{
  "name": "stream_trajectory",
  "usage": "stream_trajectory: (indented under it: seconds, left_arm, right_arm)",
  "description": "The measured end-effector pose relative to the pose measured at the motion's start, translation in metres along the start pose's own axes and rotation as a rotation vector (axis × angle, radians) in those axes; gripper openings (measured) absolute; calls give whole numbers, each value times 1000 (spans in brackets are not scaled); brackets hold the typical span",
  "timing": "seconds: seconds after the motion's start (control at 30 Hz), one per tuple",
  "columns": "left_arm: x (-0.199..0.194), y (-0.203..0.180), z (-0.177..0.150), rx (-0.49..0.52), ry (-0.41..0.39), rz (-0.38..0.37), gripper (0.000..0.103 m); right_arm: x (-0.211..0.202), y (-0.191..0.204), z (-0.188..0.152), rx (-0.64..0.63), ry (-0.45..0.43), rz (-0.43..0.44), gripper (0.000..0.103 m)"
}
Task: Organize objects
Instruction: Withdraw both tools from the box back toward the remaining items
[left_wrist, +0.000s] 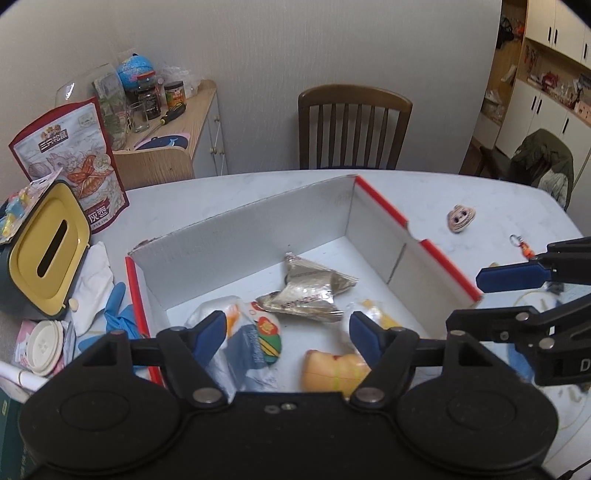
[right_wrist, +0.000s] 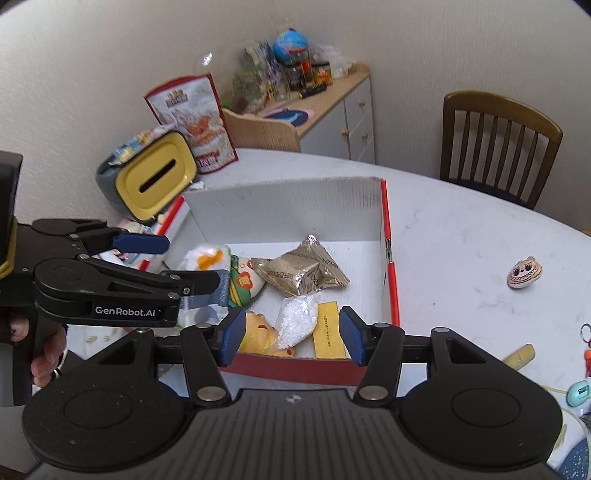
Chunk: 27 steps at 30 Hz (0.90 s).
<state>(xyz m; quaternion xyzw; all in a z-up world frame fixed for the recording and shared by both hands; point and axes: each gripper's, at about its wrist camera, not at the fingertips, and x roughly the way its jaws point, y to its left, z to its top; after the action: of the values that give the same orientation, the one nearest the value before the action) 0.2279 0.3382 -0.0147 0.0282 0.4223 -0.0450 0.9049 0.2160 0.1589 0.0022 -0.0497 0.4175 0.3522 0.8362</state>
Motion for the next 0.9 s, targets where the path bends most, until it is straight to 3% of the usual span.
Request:
stream_trajectory:
  seconds: [0.4, 0.9]
  left_arm:
    - [-44, -44, -15, -55, -42, 16, 82]
    - [-72, -127, -34, -57, -80, 10, 99]
  right_arm:
    - [-68, -22, -19, -14, -81, 81, 60]
    - [-134, -85, -78, 11, -114, 91, 71]
